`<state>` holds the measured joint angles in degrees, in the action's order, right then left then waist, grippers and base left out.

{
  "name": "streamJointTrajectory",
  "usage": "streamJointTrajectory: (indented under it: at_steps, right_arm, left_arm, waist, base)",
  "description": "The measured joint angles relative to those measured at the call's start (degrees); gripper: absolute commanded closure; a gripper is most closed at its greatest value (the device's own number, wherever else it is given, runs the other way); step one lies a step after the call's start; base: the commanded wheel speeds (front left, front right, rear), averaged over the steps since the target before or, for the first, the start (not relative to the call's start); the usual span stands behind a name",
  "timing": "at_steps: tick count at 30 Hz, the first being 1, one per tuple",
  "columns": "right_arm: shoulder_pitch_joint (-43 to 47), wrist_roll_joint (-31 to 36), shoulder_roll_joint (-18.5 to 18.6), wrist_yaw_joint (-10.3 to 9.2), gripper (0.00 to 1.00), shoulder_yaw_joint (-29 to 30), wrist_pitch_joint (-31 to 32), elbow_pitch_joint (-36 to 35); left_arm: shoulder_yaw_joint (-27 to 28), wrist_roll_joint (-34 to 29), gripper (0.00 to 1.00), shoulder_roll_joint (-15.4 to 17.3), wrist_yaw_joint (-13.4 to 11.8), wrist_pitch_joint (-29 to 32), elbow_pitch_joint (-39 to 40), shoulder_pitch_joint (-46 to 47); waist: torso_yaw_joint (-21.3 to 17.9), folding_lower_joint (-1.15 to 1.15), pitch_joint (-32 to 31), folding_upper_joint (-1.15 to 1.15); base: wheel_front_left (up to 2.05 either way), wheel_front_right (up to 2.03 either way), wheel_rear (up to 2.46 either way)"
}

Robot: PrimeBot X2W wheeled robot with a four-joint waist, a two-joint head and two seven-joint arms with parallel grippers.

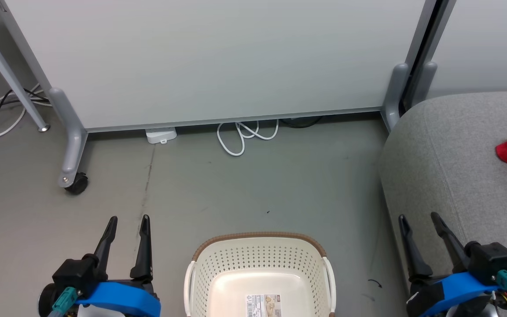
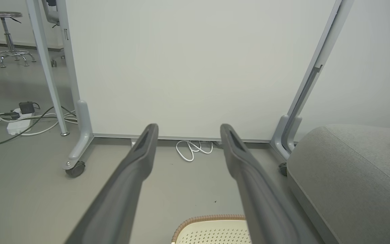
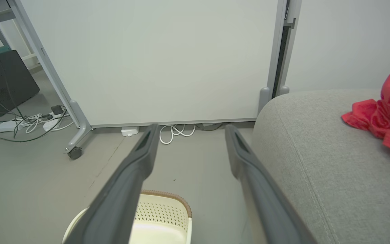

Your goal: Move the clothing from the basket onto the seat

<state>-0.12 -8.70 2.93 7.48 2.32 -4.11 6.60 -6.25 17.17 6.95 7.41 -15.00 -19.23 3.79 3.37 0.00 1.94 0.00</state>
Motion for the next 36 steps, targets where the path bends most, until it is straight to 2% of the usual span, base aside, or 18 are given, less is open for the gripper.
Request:
streamJointTrajectory:
  at_steps: [22,23,29,36]
  right_arm:
    - [-0.13,-0.60,0.00,0.00,0.00,-0.14,-0.51,0.79]
    - [-0.13,-0.64,-0.01,0.00,1.00,-0.19,-0.49,0.98]
    - [0.70,-1.40,-0.19,0.00,1.00,-0.20,-0.12,3.98]
    - [0.63,-9.06,-0.23,0.00,1.00,0.15,0.86,4.41]
  left_arm:
    - [-0.54,1.29,0.00,0.40,0.01,0.00,-0.32,-0.09]
    - [-0.58,1.51,1.00,0.31,0.01,0.03,-0.47,-0.15]
    - [-0.58,2.26,1.00,-0.63,0.01,0.57,-3.00,-2.54]
    - [0.33,9.18,1.00,-0.87,0.01,2.58,-2.54,-2.58]
  waist:
    - [-0.61,0.00,0.42,0.00]
    - [-0.62,0.00,0.41,0.00]
    - [-0.67,0.00,0.37,0.00]
    - [-0.83,0.00,0.25,0.00]
  base:
    - [0.00,0.00,0.00]
    - [0.00,0.00,0.00]
    - [0.00,0.00,0.00]
    - [0.00,0.00,0.00]
